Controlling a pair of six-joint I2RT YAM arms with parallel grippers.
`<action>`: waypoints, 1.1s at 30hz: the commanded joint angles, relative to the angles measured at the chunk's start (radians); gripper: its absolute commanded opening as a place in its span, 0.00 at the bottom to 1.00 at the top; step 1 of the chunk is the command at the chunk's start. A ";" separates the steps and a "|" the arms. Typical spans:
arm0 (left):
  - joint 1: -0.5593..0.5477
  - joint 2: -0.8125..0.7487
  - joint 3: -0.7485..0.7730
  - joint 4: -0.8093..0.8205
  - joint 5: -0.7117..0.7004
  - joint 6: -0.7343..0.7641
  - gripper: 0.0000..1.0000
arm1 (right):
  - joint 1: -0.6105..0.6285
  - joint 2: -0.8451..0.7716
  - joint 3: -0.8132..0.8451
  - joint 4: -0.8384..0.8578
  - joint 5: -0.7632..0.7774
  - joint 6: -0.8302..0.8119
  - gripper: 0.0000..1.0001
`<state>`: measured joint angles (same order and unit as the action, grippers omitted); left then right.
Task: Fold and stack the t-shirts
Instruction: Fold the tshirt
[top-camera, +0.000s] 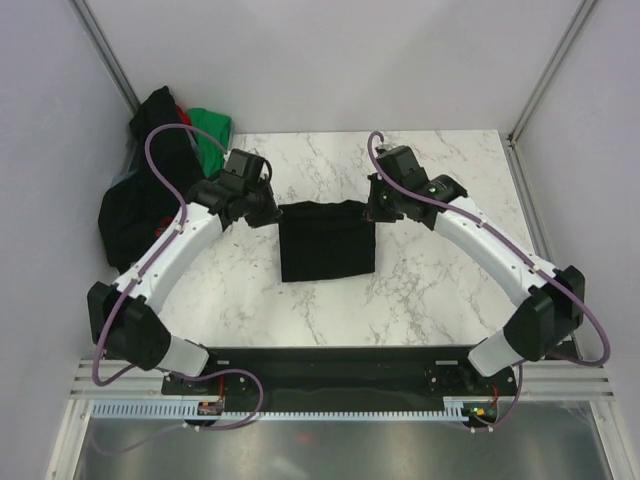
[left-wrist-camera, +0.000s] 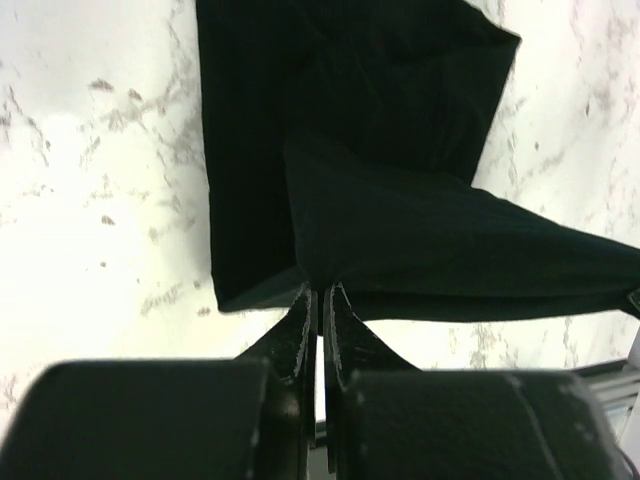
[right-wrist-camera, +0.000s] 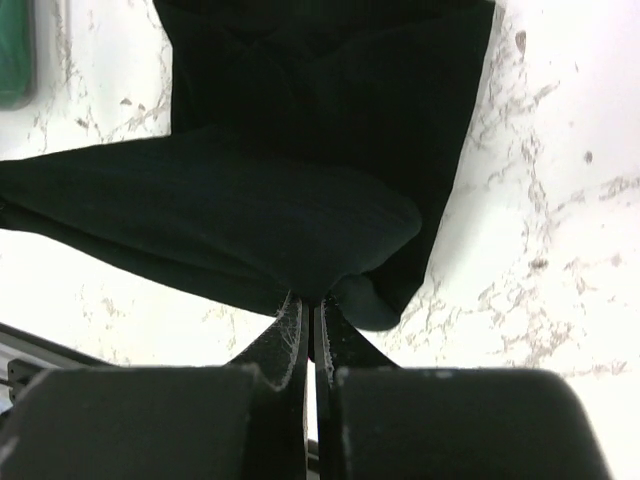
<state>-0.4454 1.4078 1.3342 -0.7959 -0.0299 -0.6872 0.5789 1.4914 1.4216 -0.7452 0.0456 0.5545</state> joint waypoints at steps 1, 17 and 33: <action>0.074 0.086 0.078 0.047 0.024 0.103 0.02 | -0.042 0.093 0.094 0.010 0.017 -0.071 0.00; 0.223 0.693 0.500 0.021 0.163 0.146 0.37 | -0.160 0.587 0.413 0.078 -0.073 -0.133 0.10; 0.203 0.181 0.226 -0.125 0.196 0.189 0.88 | -0.243 0.322 0.074 0.217 -0.231 -0.143 0.98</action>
<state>-0.2302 1.8221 1.7363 -0.9169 0.1375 -0.5472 0.3397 1.8839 1.5967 -0.6125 -0.1040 0.4137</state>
